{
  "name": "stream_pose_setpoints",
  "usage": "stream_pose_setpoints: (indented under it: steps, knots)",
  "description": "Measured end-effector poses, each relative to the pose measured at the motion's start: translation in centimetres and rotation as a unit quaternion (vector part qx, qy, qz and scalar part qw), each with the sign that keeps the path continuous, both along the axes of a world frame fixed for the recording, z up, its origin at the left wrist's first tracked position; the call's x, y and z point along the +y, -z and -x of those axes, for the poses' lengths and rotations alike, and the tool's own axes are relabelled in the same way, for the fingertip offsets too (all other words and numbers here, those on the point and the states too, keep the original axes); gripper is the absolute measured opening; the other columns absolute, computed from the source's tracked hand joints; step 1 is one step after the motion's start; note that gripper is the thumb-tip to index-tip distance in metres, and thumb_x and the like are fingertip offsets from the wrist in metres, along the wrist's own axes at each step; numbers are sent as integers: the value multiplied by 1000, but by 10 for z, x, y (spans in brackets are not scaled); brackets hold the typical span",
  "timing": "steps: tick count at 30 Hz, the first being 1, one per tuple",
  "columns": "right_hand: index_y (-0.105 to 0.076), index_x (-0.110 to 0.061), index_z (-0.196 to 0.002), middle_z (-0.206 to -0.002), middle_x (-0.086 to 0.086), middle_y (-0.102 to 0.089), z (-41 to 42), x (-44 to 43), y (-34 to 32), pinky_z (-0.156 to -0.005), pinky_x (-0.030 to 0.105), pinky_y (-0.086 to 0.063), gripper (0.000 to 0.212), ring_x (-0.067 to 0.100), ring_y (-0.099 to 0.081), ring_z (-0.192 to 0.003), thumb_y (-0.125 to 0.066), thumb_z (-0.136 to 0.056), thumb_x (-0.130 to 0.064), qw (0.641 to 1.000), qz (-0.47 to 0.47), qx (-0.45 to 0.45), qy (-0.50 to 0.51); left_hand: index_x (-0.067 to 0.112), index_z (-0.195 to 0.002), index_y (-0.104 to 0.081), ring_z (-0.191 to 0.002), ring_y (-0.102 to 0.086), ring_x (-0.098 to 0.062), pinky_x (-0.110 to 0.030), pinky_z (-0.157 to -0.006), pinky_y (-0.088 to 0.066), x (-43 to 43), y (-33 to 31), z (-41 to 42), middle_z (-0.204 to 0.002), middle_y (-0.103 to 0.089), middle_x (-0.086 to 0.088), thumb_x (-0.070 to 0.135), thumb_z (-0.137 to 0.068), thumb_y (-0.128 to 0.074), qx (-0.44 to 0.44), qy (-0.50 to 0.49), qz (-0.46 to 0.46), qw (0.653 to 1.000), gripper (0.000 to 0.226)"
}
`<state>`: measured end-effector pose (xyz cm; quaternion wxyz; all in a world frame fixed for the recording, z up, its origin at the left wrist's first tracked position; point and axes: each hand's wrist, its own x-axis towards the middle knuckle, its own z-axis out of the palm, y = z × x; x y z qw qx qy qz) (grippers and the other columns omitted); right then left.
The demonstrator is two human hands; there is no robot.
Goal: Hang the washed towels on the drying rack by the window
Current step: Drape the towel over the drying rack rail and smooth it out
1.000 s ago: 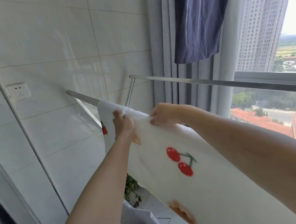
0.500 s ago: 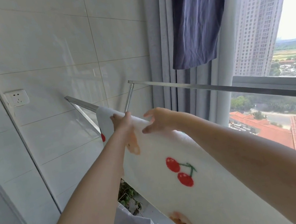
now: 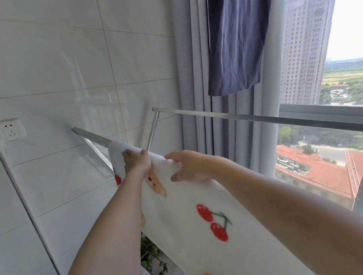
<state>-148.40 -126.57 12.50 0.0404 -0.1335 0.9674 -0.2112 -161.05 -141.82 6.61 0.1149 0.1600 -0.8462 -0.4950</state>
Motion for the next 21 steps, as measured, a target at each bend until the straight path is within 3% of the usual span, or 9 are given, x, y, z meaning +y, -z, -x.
stream_pose_setpoints:
  steps: [2, 5, 8, 12, 16, 19, 21]
  knots:
    - [-21, -32, -151, -149, 4, -41, -1, 5, -1, -96, 39, -48, 73, 29, -51, -124, -61, -90, -31, 1000, -10, -8, 1, 6, -152, 1, -140, -31, -37, -48, -114, -28, 1, -1, 4, -161, -14, -10, 35, -98, -27, 5, -21, 24, 999, 67]
    - [-25, -28, -151, -148, 4, -43, -6, 19, -8, -100, 35, -43, 72, 27, -49, -129, -60, -89, -35, 999, -10, -13, 27, 3, -152, -8, -144, -23, -32, -47, -117, -20, 2, -6, 5, -160, -16, -13, 32, -99, -26, -5, -43, 78, 996, 63]
    - [-38, -23, -146, -144, 2, -48, -18, 38, -16, -87, 27, -45, 63, 25, -55, -122, -62, -88, -36, 998, 2, -23, 56, 1, -151, -14, -146, -19, -31, -46, -119, -17, 15, -12, -5, -159, -16, -15, 30, -98, -31, 6, -20, 122, 992, 62]
    - [-53, -18, -137, -140, 1, -53, -49, 58, -19, -91, 26, -43, 49, 23, -56, -122, -61, -91, -32, 998, 4, -22, 67, 4, -147, -29, -143, -24, -32, -45, -115, -23, 47, -20, -41, -155, -24, -16, 31, -92, -37, 45, 57, 188, 979, 62]
    - [-55, -18, -136, -139, 3, -54, -108, 84, -25, -99, 31, -42, 43, 24, -54, -124, -53, -95, -33, 996, -52, 12, 73, 14, -139, -46, -141, -30, -28, -39, -113, -28, 91, -30, -109, -155, -24, -12, 31, -91, -42, 87, 168, 214, 958, 51]
    - [-55, -17, -136, -140, 2, -53, -160, 109, -28, -102, 30, -41, 43, 22, -51, -125, -52, -95, -32, 993, -68, 29, 91, 18, -116, -65, -125, -49, -28, -37, -106, -39, 126, -31, -170, -140, -45, -9, 27, -89, -47, 134, 239, 216, 937, 34]
    - [-57, -18, -134, -138, 1, -55, -204, 135, -25, -95, 25, -43, 43, 18, -53, -121, -55, -93, -31, 990, -81, 37, 109, 21, -103, -70, -112, -57, -28, -36, -99, -44, 154, -33, -226, -126, -57, -7, 28, -89, -48, 164, 277, 205, 924, 27]
